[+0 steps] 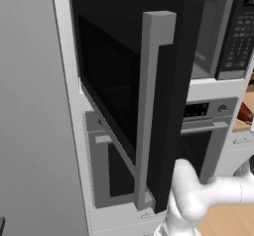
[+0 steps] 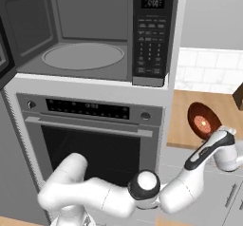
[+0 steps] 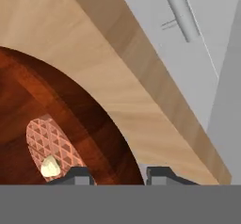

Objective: Open the microwave, place the bowl with waffle inside the microwave, then close the microwave door and turn it on.

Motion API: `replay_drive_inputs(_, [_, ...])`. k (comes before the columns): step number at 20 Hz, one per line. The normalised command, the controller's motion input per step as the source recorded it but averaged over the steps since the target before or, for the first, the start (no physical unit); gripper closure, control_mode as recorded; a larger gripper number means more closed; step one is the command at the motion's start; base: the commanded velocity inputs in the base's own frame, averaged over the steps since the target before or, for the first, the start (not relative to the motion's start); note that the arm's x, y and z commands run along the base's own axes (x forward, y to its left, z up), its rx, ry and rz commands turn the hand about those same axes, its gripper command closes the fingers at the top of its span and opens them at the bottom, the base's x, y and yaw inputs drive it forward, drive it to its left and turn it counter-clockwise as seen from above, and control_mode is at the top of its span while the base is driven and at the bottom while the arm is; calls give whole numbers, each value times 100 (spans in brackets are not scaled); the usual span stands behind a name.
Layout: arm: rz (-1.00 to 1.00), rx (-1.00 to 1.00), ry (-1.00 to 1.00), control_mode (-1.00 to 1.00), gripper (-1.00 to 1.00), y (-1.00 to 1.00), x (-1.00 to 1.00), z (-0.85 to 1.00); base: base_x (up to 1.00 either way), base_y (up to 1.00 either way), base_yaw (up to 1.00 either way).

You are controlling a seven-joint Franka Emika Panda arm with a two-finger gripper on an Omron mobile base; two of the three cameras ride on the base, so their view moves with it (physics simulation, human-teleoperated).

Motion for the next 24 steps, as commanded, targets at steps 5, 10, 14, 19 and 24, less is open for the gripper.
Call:
replay_drive_inputs(5, [0,4,-35,-100,100,0,-57,61,0,0,0])
replay_drive_inputs(10, [2,-5,-31,-100,100,0,-50,35,0,0,0])
replay_drive_inputs(14, [0,-13,-6,-100,100,0,-16,-7,0,0,0])
replay_drive_inputs(19, [0,-4,-10,-100,100,-26,-69,1,0,0,0])
replay_drive_inputs(24, [0,-14,-15,-100,100,-32,-99,23,0,0,0])
